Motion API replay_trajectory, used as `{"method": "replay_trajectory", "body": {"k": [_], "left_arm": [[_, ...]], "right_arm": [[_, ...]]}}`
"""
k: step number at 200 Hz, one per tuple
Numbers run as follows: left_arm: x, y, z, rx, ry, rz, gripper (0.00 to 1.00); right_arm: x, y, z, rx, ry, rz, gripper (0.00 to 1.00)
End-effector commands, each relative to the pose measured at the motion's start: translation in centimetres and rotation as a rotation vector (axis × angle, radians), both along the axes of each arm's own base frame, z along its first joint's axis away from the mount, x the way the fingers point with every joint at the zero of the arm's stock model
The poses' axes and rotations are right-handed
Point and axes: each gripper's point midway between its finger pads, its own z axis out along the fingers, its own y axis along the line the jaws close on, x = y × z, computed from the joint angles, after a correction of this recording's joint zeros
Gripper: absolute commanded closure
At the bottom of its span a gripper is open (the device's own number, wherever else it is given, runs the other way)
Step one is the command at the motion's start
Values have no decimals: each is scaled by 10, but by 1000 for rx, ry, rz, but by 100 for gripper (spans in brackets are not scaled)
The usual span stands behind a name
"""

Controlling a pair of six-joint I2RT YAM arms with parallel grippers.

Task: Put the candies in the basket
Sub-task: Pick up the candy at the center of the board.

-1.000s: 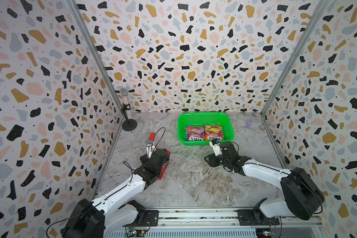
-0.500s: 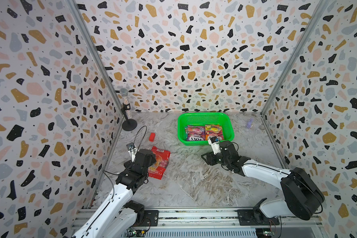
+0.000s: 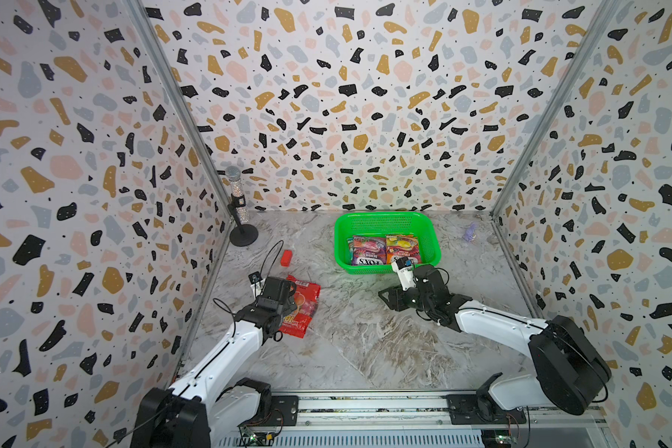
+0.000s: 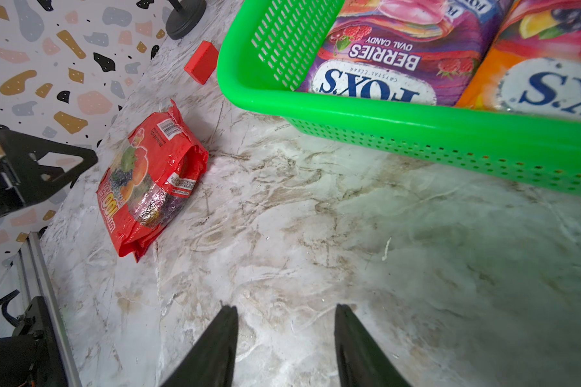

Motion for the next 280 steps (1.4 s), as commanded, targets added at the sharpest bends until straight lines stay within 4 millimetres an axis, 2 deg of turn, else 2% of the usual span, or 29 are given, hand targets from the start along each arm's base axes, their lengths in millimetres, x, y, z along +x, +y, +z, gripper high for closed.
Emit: {"method": "replay_trajectory", "body": {"k": [1, 38, 62, 72, 89, 104, 119, 139, 159, 179, 201, 221, 232, 249, 265, 280], "left_arm": [[29, -10, 13, -30, -65, -28, 0], [45, -42, -10, -167, -74, -100, 0], [38, -69, -23, -191, -90, -119, 0], [33, -88, -27, -181, -92, -141, 0], [27, -115, -26, -174, -107, -159, 0], [24, -124, -23, -196, -118, -135, 0], [22, -123, -15, -221, -144, -105, 0], [21, -110, 5, -195, -196, -68, 0], [11, -87, 27, -128, -228, -18, 0], [3, -61, 57, -96, -328, 76, 0], [-1, -40, 80, -83, -456, 178, 0], [5, -37, 74, -57, -504, 201, 0], [13, -44, 66, -29, -489, 162, 0], [33, -57, 66, 27, -479, 116, 0], [47, -69, 64, 91, -426, 55, 0], [54, -77, 53, 110, -388, 19, 0]], "right_arm": [[3, 4, 19, 20, -42, 6, 49], [4, 8, 16, 23, -26, 17, 49], [4, 8, 16, 22, -27, 18, 49], [4, 8, 16, 22, -26, 19, 49], [4, 8, 15, 20, -25, 20, 49], [4, 8, 14, 17, -21, 20, 49], [4, 8, 14, 17, -21, 20, 49], [4, 9, 14, 17, -17, 22, 49], [3, 12, 14, 25, -10, 36, 49], [1, 18, 13, 47, 7, 63, 49], [-7, 34, 13, 65, 17, 104, 49], [-19, 54, 5, 21, 15, 149, 48], [-26, 66, -1, -1, 22, 179, 47], [-33, 79, -13, -38, 36, 211, 45], [-34, 85, -26, -79, 49, 218, 44], [-35, 90, -37, -108, 59, 228, 44]]}}
